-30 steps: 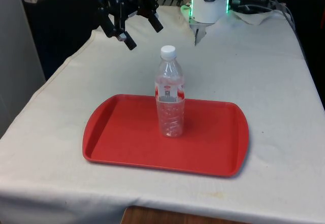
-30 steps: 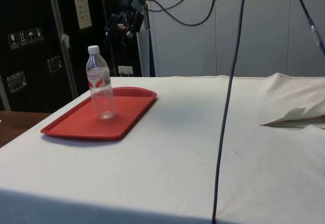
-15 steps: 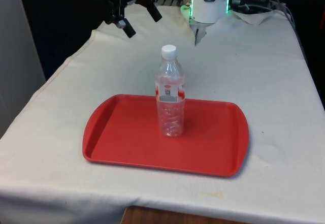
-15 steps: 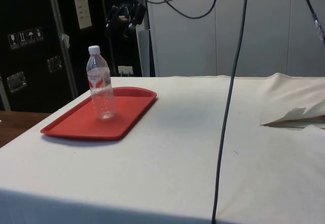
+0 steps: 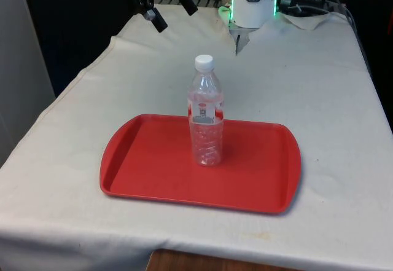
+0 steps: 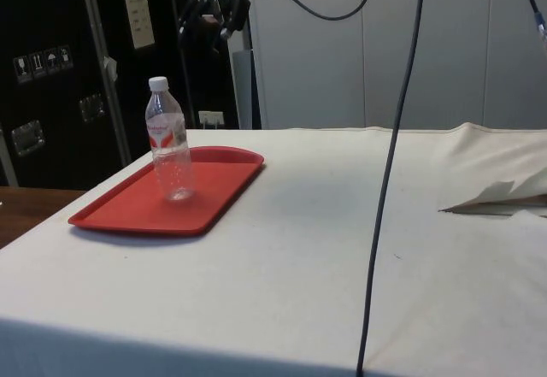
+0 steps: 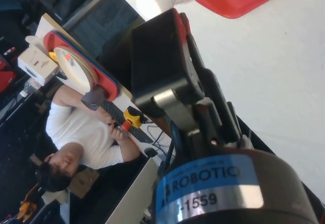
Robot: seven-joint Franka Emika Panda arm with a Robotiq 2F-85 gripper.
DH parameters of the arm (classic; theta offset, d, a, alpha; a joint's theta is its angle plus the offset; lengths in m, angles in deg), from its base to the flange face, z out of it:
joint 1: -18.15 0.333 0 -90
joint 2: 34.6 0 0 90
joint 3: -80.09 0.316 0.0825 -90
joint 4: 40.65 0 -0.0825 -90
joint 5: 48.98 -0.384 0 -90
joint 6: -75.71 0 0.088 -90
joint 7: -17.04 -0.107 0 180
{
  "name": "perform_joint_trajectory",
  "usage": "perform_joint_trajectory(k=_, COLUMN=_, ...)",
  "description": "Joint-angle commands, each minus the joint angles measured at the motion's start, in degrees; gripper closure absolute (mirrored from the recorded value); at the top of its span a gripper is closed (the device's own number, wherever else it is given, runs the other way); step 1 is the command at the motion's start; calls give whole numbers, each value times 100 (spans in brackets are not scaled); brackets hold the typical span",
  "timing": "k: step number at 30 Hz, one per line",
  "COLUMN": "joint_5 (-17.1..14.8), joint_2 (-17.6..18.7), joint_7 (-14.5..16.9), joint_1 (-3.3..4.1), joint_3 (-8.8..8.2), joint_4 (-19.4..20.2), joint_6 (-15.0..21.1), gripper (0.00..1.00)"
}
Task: Place the bottle upright on the tray.
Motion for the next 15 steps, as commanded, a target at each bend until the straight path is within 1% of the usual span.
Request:
perform_joint_trajectory(k=1, joint_5=80, joint_2=-63, joint_7=29, joint_1=52, joint_3=-23, joint_4=52, joint_6=74, gripper=0)
perform_joint_trajectory(k=7, joint_5=132, joint_2=-132, joint_7=160, joint_1=69, joint_3=-17, joint_4=69, joint_6=74, gripper=0)
perform_joint_trajectory(k=8, joint_5=74, joint_2=-97, joint_7=160, joint_1=29, joint_3=0, joint_4=40, joint_6=0, gripper=0)
perform_joint_trajectory(k=9, joint_5=143, joint_2=-143, joint_7=178, joint_1=74, joint_3=-17, joint_4=69, joint_6=74, gripper=0)
perform_joint_trajectory(k=15, joint_5=269, joint_2=-212, joint_7=264, joint_1=126, joint_3=-17, joint_4=74, joint_6=92, gripper=0)
